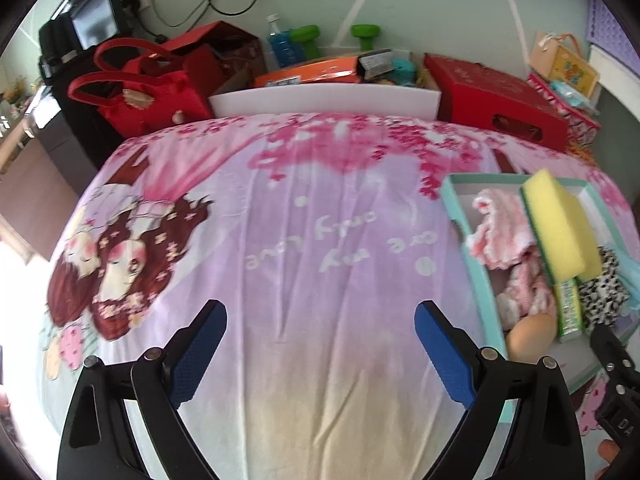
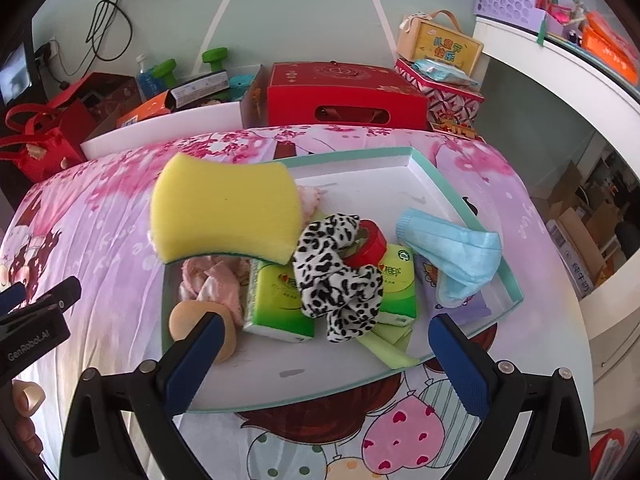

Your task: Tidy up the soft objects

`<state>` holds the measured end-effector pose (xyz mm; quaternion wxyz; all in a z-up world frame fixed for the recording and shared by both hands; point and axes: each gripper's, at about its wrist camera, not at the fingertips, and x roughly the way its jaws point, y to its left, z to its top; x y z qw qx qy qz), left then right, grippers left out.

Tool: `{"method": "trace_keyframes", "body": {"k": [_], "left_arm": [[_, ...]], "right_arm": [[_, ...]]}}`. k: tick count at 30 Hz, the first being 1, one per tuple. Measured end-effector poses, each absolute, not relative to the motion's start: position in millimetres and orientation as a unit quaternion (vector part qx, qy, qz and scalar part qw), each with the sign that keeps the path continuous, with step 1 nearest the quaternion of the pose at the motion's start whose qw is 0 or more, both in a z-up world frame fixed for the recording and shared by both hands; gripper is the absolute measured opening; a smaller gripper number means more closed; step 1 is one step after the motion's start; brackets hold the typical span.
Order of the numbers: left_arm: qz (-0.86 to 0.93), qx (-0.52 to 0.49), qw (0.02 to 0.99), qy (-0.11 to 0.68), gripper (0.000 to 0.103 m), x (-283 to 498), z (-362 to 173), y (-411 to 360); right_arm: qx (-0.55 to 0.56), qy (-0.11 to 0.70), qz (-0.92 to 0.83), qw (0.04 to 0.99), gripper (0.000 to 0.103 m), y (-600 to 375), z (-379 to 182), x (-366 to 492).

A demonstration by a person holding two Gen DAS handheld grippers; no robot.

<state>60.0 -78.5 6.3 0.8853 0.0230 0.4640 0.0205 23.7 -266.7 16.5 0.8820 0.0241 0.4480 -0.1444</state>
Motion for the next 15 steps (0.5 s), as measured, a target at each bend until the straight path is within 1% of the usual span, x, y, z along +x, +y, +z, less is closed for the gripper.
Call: {"method": "trace_keyframes", "body": {"k": [4, 15], "left_arm": [[0.041, 0.036, 0.882, 0.468, 0.095, 55, 5, -74], [0.029, 0.039, 0.877, 0.478, 0.095, 39, 7, -66]], "right_arm": [[0.026, 0.456, -0.141, 0.878, 0.103, -263, 16, 23], [0.037, 0.483, -0.143, 0.863, 0.103, -258, 10, 16]]}}
